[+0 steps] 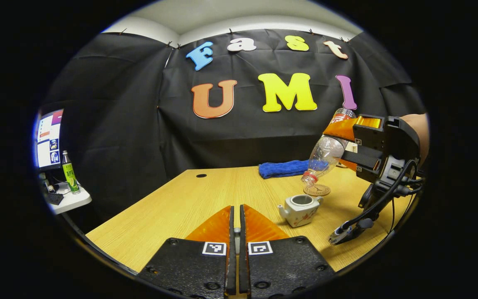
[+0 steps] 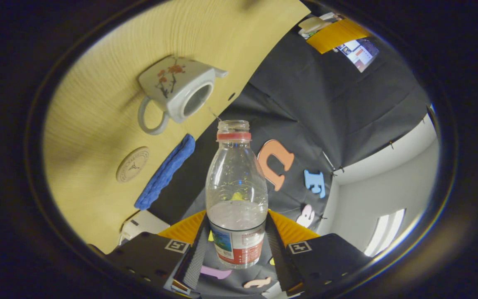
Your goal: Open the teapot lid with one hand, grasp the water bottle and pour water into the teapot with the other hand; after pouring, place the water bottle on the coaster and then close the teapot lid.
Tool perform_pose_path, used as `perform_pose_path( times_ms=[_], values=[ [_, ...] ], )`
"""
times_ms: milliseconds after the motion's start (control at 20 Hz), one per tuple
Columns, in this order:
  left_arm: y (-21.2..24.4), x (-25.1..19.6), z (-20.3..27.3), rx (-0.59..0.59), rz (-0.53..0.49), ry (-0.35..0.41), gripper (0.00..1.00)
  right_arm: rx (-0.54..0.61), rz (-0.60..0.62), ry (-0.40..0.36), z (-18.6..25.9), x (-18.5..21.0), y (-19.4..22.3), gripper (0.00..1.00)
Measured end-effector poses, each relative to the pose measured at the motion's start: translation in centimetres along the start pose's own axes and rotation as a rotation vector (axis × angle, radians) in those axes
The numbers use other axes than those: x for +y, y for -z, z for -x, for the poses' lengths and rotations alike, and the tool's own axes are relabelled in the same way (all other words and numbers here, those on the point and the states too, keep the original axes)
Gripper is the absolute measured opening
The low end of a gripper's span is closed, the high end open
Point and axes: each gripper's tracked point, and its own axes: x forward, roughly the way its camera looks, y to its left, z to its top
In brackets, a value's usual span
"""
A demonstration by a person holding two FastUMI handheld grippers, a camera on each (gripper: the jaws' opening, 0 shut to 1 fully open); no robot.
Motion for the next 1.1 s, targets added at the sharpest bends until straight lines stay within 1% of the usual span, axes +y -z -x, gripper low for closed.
perform_pose_path(
  times_ms=[200,250,300,400,500,550,600,650,800,850,950,1100],
  values=[
    [0.2,-0.1,0.0,0.002,-0.004,0.001,0.05,-0.001,0.002,0.002,-0.6,0.1,0.2,0.71],
    [0.1,-0.1,0.0,0.0,-0.006,0.0,0.05,0.0,-0.013,0.001,-0.6,0.2,0.2,0.71],
    [0.0,-0.1,0.0,-0.001,-0.008,-0.002,0.05,0.004,-0.045,-0.016,-0.6,0.6,0.3,0.71],
    [0.2,0.1,0.1,0.001,-0.003,-0.005,0.05,0.007,-0.16,-0.082,-0.5,2.2,0.3,0.71],
    [0.4,0.0,0.0,0.008,0.004,-0.008,0.05,0.004,-0.281,-0.124,-0.2,3.2,0.0,0.71],
    [0.4,0.1,0.0,0.012,0.007,-0.008,0.05,0.003,-0.354,-0.164,-0.1,4.3,-0.1,0.71],
    [0.5,0.1,0.0,0.012,0.011,-0.008,0.05,-0.001,-0.431,-0.216,0.3,5.2,-0.6,0.74],
    [0.4,0.0,0.0,0.012,0.016,-0.007,0.05,0.0,-0.499,-0.249,0.5,5.8,-0.9,0.72],
    [0.4,-0.3,-0.1,0.017,0.011,-0.005,0.05,0.008,-0.716,-0.269,0.9,5.9,-1.2,0.72],
    [0.4,-0.5,-0.2,0.019,0.009,-0.003,0.05,0.014,-0.809,-0.293,1.1,6.5,-1.1,0.75],
    [0.4,-0.9,-0.2,0.022,0.002,0.001,0.05,0.026,-0.971,-0.321,1.2,6.7,-0.9,0.75],
    [0.5,-0.9,-0.2,0.035,-0.004,-0.007,0.05,0.025,-1.15,-0.33,0.9,6.5,-0.2,0.75]
  ],
)
